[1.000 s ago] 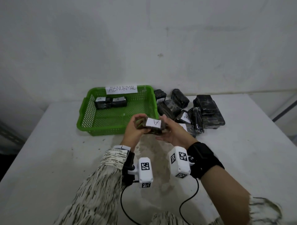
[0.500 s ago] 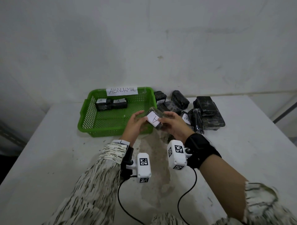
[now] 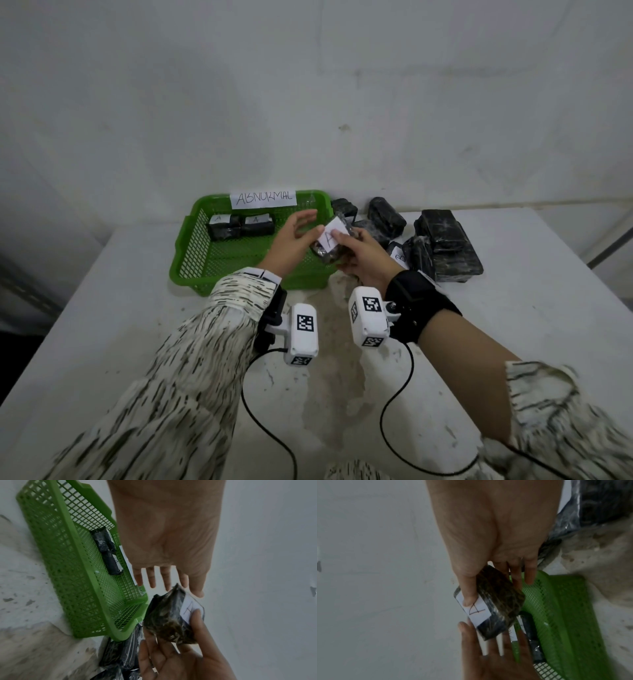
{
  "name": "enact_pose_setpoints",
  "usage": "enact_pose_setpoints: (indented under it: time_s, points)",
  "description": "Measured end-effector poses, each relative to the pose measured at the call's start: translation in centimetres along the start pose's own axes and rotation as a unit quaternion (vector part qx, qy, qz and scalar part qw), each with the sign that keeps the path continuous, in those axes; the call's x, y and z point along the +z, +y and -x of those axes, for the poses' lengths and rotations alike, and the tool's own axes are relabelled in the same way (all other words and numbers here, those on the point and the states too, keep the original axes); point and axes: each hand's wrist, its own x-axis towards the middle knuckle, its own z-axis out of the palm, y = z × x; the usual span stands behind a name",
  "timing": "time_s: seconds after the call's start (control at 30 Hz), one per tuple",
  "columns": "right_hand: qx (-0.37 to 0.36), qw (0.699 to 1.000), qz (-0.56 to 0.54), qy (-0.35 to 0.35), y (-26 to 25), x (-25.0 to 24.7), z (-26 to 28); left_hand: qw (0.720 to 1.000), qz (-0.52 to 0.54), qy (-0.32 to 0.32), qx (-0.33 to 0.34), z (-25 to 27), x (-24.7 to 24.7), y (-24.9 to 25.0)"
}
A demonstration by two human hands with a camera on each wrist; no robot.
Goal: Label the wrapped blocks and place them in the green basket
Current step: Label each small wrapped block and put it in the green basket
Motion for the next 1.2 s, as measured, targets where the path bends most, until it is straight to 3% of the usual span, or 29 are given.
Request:
enact_pose_setpoints:
  time_s: [0.13, 0.3, 0.43, 0.57, 0.87, 0.97, 1.2]
  points:
    - [-0.002, 0.999, -0.031, 0.021, -0.4, 0.6, -0.7, 0.995, 0.004, -0.034, -0.096, 0.2, 0.3, -0.1]
    - [-0.014, 1.0, -0.009, 0.025, 0.2, 0.6, -0.5, 0.995, 0.064, 0.011, -0.073, 0.3, 0.0, -0.5]
    - [-0.027, 1.0, -0.004, -0.011, 0.8, 0.4, -0.4, 0.992, 0.098, -0.004, -0.082, 0.3, -0.2, -0.5]
    - [-0.066, 0.998, 0.014, 0.008, 1.1, 0.4, -0.2, 0.988, 0.122, -0.009, -0.091, 0.6, 0.3, -0.5]
    - [-0.059, 0.996, 0.062, 0.016, 1.1, 1.0, -0.2, 0.996, 0.062, 0.044, -0.049, 0.6, 0.5, -1.4]
    - [-0.072, 0.996, 0.045, 0.022, 0.7, 1.0, -0.1, 0.993, 0.087, 0.068, -0.04, 0.8, 0.8, -1.0]
    - [-0.17, 0.977, 0.127, -0.006, 0.7, 0.1, 0.5, 0.961, 0.231, 0.042, -0.149, 1.0, 1.0, -0.8]
